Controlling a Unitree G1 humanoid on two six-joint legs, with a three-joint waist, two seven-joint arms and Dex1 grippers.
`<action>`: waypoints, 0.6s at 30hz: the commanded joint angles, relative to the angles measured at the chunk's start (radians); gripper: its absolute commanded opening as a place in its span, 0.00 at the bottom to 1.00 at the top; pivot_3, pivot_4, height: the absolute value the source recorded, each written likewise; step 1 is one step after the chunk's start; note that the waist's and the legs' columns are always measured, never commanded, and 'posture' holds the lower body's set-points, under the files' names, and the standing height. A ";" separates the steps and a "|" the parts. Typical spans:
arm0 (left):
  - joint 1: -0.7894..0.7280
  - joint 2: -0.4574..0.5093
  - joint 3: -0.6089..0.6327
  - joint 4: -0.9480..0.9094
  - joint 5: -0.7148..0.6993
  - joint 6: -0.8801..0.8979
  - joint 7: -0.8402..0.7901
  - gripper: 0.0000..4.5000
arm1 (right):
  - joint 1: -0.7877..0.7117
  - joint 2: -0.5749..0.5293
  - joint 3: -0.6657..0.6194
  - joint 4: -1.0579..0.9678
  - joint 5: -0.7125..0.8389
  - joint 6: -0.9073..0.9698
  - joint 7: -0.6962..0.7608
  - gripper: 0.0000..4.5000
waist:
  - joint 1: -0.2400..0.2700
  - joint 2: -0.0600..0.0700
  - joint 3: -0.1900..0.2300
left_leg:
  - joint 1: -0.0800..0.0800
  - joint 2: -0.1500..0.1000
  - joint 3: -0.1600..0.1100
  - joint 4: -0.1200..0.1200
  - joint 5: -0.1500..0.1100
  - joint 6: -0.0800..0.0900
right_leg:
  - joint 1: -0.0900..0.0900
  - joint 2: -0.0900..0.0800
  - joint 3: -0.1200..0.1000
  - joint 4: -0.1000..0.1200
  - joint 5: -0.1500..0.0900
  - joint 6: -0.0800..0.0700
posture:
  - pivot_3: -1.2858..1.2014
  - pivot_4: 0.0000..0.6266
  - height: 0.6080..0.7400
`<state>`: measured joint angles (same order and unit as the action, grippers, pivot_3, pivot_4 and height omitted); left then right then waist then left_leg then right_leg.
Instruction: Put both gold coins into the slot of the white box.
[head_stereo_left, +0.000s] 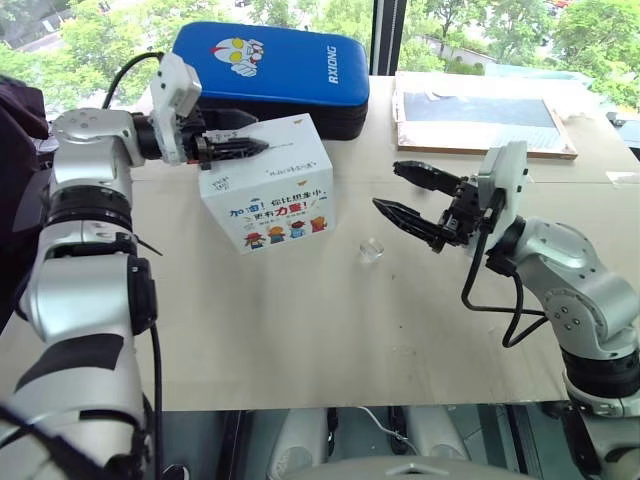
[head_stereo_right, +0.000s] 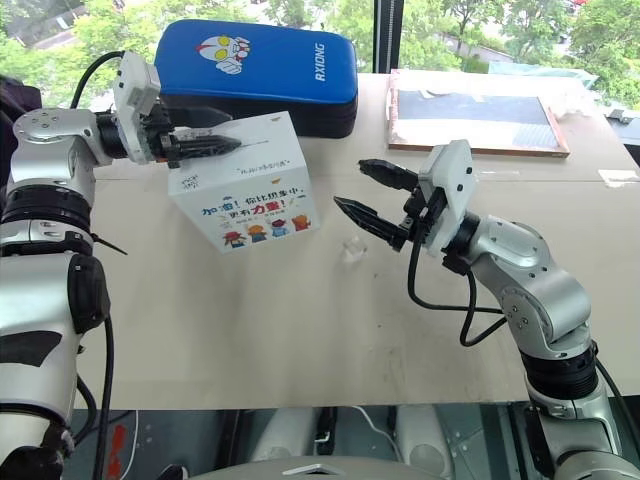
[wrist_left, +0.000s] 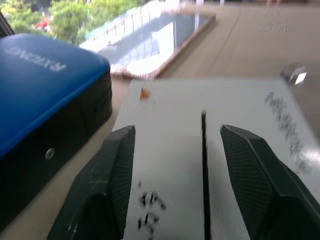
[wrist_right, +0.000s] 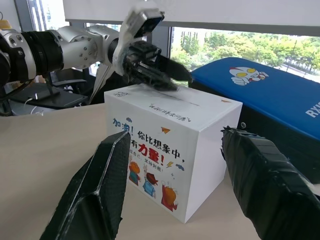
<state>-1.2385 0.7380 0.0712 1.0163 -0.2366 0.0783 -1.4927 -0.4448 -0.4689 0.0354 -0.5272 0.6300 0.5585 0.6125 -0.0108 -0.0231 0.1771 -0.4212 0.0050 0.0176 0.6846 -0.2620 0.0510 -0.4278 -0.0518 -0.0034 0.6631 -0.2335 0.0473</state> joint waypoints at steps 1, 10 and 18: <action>0.042 -0.007 0.043 -0.365 -0.160 0.219 -0.051 0.63 | 0.022 -0.004 -0.032 -0.039 0.025 -0.002 -0.001 0.70 | -0.002 0.000 0.000 | -0.001 0.000 0.000 0.000 0.000 0.000 | -0.001 0.000 0.000 0.000 0.000 0.000 | 0.52 0.24 1.00; 0.603 -0.081 0.047 -1.321 -0.461 0.723 0.334 0.63 | 0.385 -0.070 -0.141 0.006 -0.006 -0.079 0.082 0.70 | 0.000 0.002 -0.002 | 0.001 0.001 0.000 -0.003 0.000 0.000 | 0.001 -0.003 0.004 -0.001 0.000 0.000 | 0.52 0.24 1.00; 1.155 -0.148 -0.074 -1.460 -0.168 0.491 0.636 0.99 | 0.658 -0.074 -0.146 0.154 -0.136 -0.311 0.187 0.70 | -0.002 0.002 -0.003 | 0.029 0.001 0.005 -0.009 0.000 0.000 | 0.022 -0.003 0.013 -0.003 -0.001 -0.002 | 0.52 0.24 1.00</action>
<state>-0.0914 0.5953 -0.0013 -0.4167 -0.4561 0.6278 -0.9061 0.2193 -0.5512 -0.0968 -0.3729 0.5095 0.3157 0.7791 -0.0132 -0.0209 0.1746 -0.3918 0.0063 0.0227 0.6757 -0.2622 0.0510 -0.4056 -0.0547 0.0095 0.6602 -0.2360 0.0421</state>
